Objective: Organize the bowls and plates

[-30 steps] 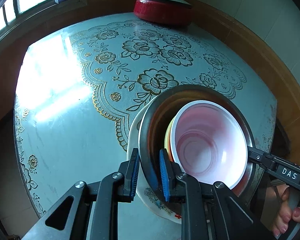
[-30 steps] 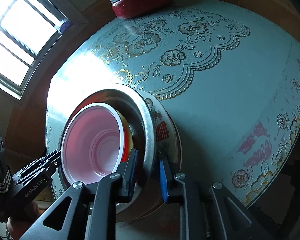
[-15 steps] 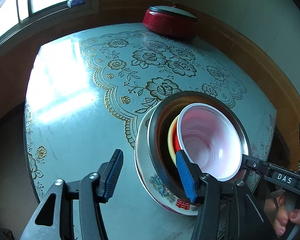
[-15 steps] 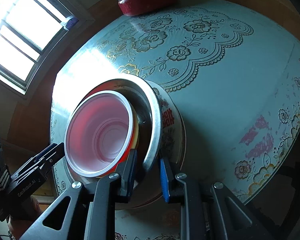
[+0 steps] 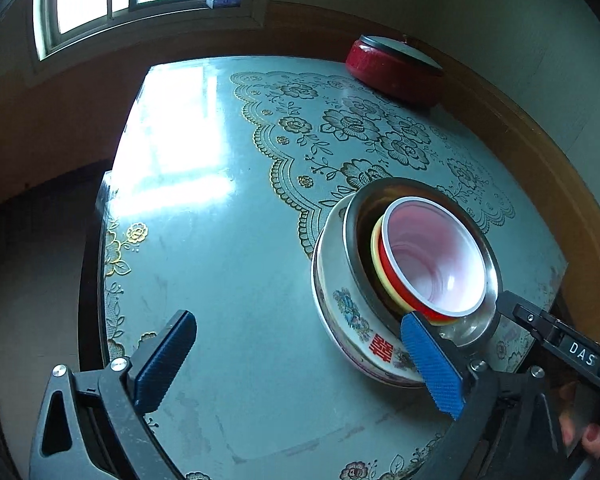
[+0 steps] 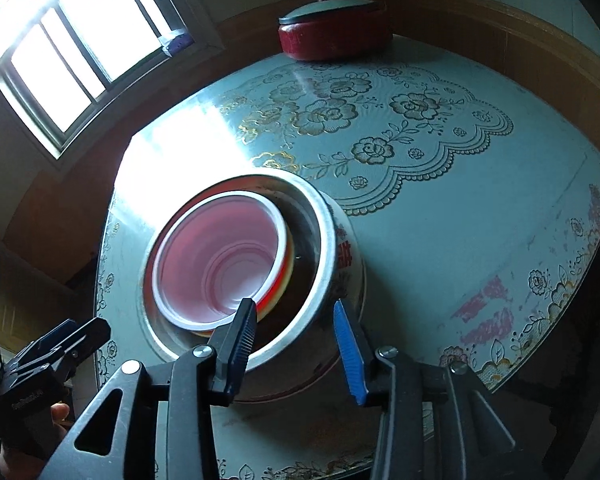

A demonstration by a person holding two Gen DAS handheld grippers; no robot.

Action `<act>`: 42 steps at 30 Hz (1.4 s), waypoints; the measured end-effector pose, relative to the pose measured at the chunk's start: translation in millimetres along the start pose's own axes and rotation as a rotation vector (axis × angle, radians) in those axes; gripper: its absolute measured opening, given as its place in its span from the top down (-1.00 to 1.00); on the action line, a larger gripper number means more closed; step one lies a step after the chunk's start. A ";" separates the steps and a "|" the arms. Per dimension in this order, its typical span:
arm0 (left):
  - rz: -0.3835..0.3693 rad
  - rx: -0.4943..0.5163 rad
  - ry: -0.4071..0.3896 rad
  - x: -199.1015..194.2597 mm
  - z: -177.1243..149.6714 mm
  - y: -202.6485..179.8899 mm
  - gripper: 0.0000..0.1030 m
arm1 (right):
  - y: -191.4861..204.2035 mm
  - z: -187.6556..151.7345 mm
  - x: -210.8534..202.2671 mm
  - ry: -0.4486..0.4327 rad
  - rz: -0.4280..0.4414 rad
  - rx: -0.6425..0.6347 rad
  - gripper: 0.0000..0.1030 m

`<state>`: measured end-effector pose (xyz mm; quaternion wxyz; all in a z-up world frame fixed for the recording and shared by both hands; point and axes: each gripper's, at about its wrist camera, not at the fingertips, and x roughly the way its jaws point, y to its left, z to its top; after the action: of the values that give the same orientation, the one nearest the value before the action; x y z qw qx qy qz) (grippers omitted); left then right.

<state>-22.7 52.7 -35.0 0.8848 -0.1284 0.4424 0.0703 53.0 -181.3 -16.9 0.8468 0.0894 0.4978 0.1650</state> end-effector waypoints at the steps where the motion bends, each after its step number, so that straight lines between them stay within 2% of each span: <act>1: 0.005 -0.004 -0.004 -2.2 -3.6 0.9 -1.00 | 5.5 -3.1 -3.2 -0.016 -0.005 -0.017 0.16; 2: 0.005 0.002 -0.009 -4.5 -7.2 1.8 -1.00 | 11.7 -6.9 -6.3 -0.034 -0.018 -0.038 0.08; 5: -0.004 0.016 0.000 -10.0 -17.3 6.2 -1.00 | 30.8 -20.1 -14.0 -0.077 -0.089 -0.097 -0.47; 6: -0.023 0.009 0.006 -12.1 -19.8 9.1 -1.00 | 37.5 -25.1 -15.2 -0.077 -0.104 -0.109 -0.49; 11: -0.072 0.002 0.006 -24.0 -28.8 20.8 -1.00 | 65.2 -54.6 -25.0 -0.099 -0.143 -0.149 -0.49; 19: -0.079 0.068 0.002 -37.9 -39.2 25.7 -1.00 | 86.5 -88.1 -36.1 -0.128 -0.231 -0.111 -0.49; 24: -0.060 0.085 -0.005 -42.5 -43.3 29.4 -1.00 | 91.2 -87.8 -45.5 -0.163 -0.271 -0.094 -0.49; 27: -0.040 0.092 0.003 -43.2 -45.2 29.4 -1.00 | 92.9 -86.9 -44.1 -0.149 -0.284 -0.083 -0.49; 33: -0.049 0.105 0.012 -40.3 -46.8 29.0 -1.00 | 92.1 -91.3 -40.3 -0.132 -0.293 -0.078 -0.49; 42: -0.038 0.141 -0.011 -40.8 -43.1 21.5 -1.00 | 91.0 -85.5 -41.7 -0.154 -0.318 -0.077 -0.49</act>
<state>-85.2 60.3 -30.7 0.8953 -0.0738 0.4386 0.0230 -57.6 -113.2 4.0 0.9005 -0.0106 0.4328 0.0407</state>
